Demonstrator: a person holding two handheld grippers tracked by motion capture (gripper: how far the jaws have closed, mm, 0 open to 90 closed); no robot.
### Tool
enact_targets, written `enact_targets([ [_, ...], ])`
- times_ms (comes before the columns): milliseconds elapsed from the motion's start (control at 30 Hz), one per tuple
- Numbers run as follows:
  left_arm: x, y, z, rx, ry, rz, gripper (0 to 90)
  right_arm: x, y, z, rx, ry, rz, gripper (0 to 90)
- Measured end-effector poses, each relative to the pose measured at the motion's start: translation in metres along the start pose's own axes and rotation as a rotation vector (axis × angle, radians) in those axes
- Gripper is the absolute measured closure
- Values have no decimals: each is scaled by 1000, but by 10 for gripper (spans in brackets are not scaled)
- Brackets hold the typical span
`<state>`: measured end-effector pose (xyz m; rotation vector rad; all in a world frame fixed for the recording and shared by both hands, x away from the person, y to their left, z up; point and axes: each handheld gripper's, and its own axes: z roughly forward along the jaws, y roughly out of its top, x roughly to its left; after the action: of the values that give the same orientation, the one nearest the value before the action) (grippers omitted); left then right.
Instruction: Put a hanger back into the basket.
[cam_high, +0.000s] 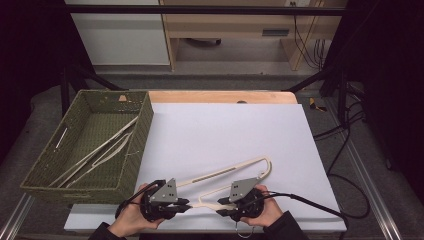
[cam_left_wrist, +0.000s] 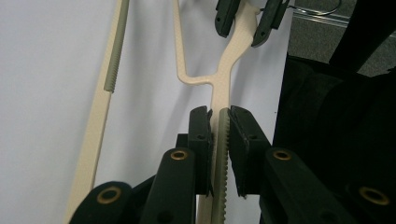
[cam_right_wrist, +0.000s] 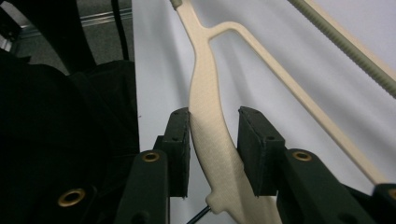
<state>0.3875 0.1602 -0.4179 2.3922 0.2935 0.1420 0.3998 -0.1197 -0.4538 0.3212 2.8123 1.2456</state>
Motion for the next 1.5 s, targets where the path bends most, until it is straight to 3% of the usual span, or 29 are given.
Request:
enact_targets([
  [200,2,0,0,17,15,17,781,-1,0,-1,-6,37,-11,697],
  [233,2,0,1,8,23,3,775,0,0,-1,-9,39,-7,703],
  [300,2,0,1,-4,18,-12,690,-1,1,-2,-11,39,-4,717],
  [400,-1,4,4,32,80,25,526,-1,0,-2,0,57,17,731],
  [633,-9,18,34,90,132,73,435,-2,2,-4,-19,58,36,733],
  [733,-12,23,47,111,141,103,449,-2,3,-6,-25,55,47,732],
  [933,-14,29,61,120,159,134,572,-2,3,-6,-32,63,61,732],
  [1167,-21,32,64,137,223,197,662,-2,4,-9,-47,58,89,725],
  [1233,-22,32,61,126,238,208,691,-3,5,-12,-68,45,101,702],
  [1333,-19,33,54,116,246,211,726,-5,8,-23,-127,0,132,562],
  [1400,-18,34,52,110,251,209,745,-9,7,-35,-185,-61,166,451],
  [1500,-17,34,50,103,257,209,760,-18,-1,-54,-277,-179,235,356],
])
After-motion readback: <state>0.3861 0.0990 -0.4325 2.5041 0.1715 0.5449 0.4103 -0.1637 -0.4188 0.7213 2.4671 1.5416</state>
